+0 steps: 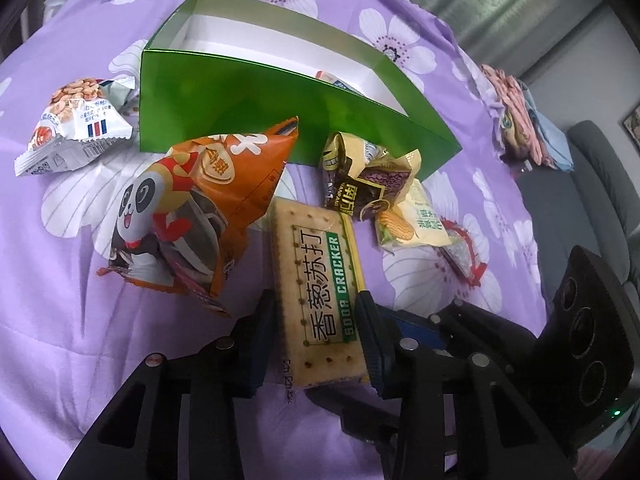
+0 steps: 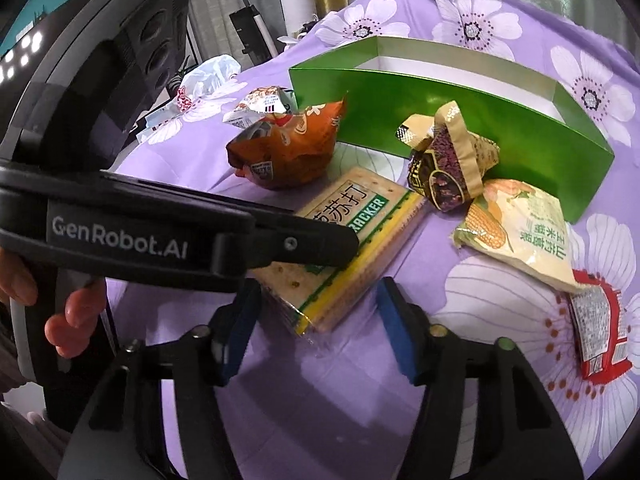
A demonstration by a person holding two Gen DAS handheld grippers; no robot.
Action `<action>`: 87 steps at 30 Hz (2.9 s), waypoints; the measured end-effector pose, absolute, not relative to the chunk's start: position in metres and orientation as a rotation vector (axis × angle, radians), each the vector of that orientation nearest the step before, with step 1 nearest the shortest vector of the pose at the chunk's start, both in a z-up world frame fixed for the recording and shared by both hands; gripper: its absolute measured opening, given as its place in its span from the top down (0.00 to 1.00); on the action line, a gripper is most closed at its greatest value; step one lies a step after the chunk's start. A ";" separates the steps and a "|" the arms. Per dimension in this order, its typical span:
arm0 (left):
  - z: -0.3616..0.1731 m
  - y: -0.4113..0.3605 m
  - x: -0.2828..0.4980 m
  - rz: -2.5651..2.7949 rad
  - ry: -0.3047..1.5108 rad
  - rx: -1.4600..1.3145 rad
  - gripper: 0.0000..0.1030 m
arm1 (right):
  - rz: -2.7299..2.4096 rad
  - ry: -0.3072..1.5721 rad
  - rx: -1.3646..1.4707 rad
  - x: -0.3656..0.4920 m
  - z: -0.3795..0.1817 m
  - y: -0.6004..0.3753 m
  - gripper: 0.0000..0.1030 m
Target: Organize snacks
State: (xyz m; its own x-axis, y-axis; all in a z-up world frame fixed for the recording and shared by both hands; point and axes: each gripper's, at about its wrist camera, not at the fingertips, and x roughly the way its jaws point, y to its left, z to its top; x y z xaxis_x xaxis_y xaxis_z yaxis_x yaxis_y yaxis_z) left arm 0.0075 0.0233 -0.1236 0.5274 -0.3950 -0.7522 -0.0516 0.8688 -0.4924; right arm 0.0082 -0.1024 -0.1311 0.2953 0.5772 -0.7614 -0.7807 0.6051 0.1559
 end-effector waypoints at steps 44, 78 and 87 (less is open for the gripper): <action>-0.005 -0.008 -0.020 -0.303 0.752 -0.359 0.62 | 0.910 0.619 -0.163 -0.023 -0.030 -0.134 0.62; -0.017 0.031 0.120 -0.283 0.779 -0.390 0.68 | 0.899 0.605 -0.144 0.112 -0.032 -0.090 0.63; -0.039 0.061 0.133 -0.121 0.839 -0.435 0.21 | 0.819 0.712 -0.099 0.142 -0.058 -0.098 0.58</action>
State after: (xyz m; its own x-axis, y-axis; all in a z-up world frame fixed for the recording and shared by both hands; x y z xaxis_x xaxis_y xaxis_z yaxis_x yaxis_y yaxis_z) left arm 0.1330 0.0615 -0.0390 0.6673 -0.2729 -0.6930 -0.0652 0.9054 -0.4194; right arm 0.1423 -0.0984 -0.0579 0.4672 0.6347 -0.6155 -0.6982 0.6920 0.1835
